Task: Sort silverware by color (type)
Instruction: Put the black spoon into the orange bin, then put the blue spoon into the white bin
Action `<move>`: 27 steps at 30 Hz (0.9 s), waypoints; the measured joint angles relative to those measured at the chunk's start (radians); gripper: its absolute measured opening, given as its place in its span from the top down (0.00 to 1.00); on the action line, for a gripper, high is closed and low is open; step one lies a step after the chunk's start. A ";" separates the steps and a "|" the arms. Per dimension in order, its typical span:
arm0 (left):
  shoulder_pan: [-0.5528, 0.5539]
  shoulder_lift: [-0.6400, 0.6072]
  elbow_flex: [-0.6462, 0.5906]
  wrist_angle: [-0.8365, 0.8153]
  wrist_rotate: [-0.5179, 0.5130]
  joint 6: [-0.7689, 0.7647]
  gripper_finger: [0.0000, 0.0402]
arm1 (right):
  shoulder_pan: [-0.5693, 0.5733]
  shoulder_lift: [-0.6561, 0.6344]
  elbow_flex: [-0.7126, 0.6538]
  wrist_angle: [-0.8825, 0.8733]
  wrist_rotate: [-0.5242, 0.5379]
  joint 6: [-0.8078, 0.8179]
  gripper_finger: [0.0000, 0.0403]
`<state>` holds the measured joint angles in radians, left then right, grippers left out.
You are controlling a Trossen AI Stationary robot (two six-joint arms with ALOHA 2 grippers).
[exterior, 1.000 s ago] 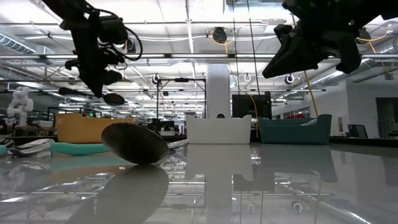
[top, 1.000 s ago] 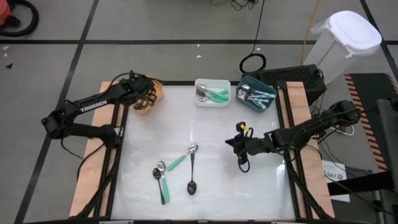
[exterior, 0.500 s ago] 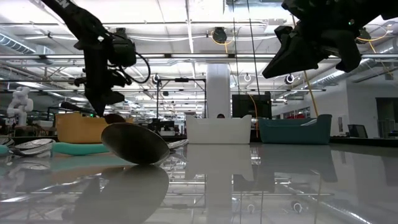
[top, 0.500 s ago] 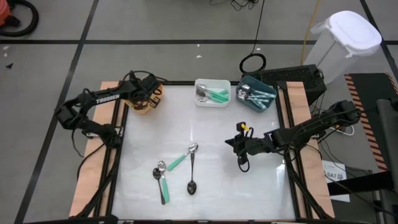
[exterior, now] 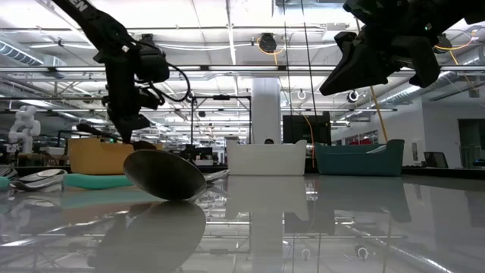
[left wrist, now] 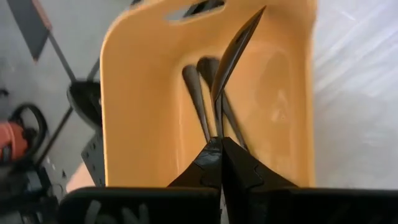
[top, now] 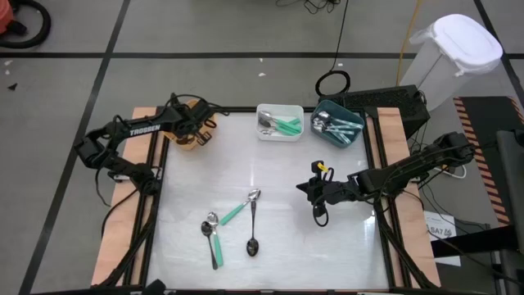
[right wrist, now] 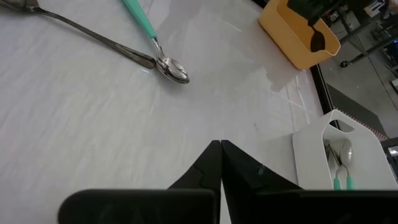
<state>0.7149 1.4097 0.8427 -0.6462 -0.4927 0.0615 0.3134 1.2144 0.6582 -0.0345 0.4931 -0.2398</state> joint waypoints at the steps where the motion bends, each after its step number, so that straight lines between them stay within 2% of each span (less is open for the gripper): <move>1: -0.004 0.000 0.000 0.014 0.000 0.023 1.00 | 0.000 0.000 0.000 0.000 0.000 0.000 1.00; 7: -0.010 0.000 0.000 0.047 0.003 0.094 1.00 | 0.000 0.000 0.000 0.000 0.000 0.000 1.00; 15: -0.010 0.000 0.000 0.046 0.004 0.060 0.97 | 0.000 0.000 0.000 0.000 0.000 0.000 1.00; 18: -0.013 0.000 0.001 0.047 -0.017 0.042 0.88 | 0.000 0.000 0.000 0.000 0.000 0.000 1.00; 24: -0.039 -0.001 0.001 0.054 -0.118 -0.004 0.61 | 0.000 0.000 0.000 0.000 0.000 0.000 1.00; 27: -0.055 -0.001 0.001 0.053 -0.149 -0.077 0.50 | 0.000 0.000 0.000 0.000 0.000 0.000 1.00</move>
<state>0.6600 1.4090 0.8433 -0.5934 -0.6418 -0.0152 0.3134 1.2144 0.6582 -0.0347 0.4927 -0.2394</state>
